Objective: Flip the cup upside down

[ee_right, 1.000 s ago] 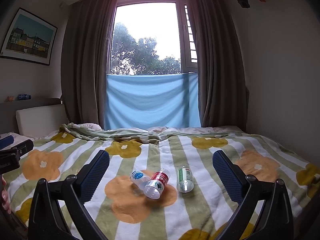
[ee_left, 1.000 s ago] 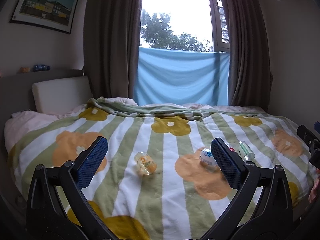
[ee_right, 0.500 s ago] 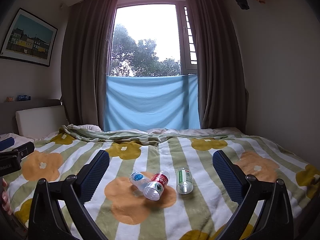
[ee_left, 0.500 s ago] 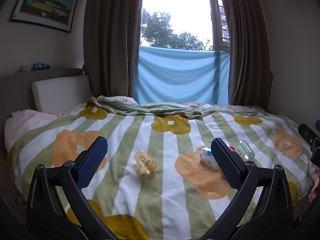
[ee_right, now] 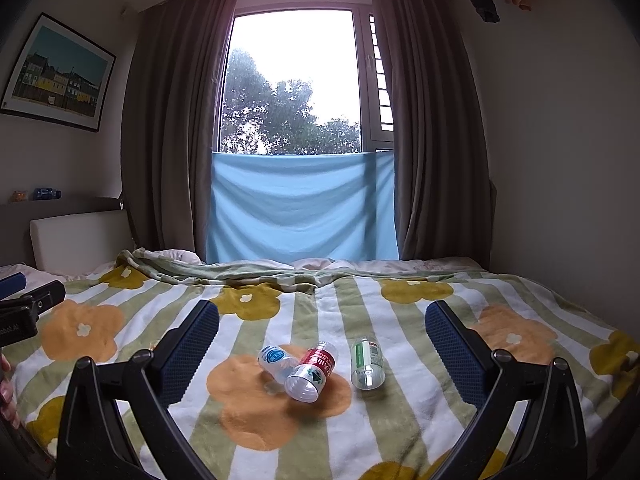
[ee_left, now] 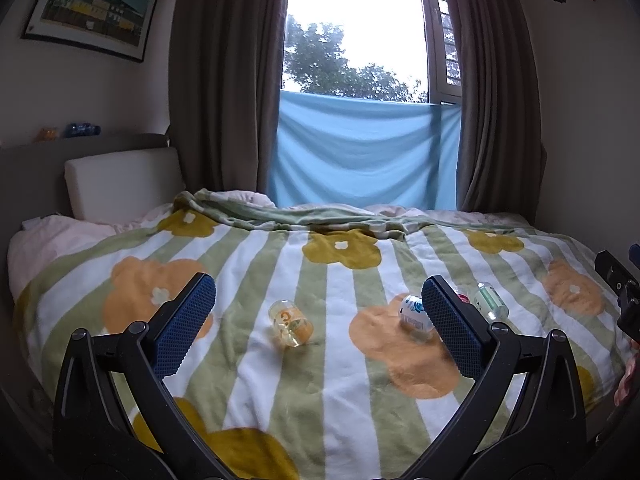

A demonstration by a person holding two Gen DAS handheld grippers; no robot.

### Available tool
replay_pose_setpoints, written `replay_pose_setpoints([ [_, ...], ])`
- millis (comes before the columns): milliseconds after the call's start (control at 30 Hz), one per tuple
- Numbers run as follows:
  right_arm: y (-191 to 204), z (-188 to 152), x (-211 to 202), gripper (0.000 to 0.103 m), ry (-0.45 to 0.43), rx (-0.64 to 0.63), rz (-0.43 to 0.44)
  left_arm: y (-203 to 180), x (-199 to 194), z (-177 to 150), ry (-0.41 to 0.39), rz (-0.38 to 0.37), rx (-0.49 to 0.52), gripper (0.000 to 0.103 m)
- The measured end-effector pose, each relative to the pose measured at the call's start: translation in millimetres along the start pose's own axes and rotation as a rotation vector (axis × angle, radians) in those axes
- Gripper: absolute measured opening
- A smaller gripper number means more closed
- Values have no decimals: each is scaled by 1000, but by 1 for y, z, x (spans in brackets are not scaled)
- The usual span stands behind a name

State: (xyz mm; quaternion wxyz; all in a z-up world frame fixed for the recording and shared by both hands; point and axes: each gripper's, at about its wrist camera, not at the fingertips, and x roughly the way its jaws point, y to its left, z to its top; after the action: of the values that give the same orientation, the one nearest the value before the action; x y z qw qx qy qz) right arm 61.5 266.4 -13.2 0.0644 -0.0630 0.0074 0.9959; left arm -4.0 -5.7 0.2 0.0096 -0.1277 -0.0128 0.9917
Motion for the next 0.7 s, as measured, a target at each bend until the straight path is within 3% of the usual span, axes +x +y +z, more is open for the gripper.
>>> replay_pose_setpoints([
  [300,5,-2,10,103,24,-13,21,4,29,12,84,-16,-20,103],
  [700,11,-22,36,103,77,-22,84,15,161,30,302,6,-10,103],
])
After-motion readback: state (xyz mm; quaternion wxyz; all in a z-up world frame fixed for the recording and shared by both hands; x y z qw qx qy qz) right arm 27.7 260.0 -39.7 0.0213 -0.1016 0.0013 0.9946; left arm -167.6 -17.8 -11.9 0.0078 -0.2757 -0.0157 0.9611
